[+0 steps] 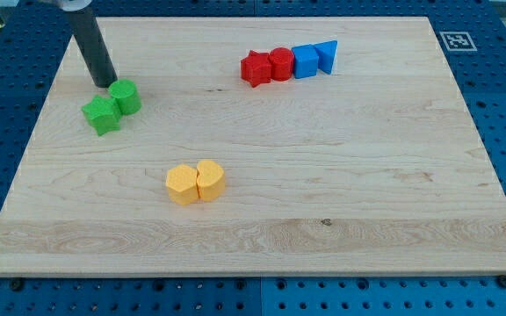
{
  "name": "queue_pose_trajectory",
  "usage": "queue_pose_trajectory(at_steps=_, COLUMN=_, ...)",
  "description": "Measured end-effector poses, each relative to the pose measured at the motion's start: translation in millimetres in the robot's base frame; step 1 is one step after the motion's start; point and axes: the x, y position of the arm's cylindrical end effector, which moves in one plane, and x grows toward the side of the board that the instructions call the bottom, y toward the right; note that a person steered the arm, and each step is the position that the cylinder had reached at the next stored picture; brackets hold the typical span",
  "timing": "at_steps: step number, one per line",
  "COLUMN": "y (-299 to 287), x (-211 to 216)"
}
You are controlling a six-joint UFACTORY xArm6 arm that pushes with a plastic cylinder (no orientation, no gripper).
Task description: Separate the green circle from the green star
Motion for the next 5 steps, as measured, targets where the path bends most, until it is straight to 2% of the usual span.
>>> queue_pose_trajectory(at_steps=5, y=50.0, x=39.8)
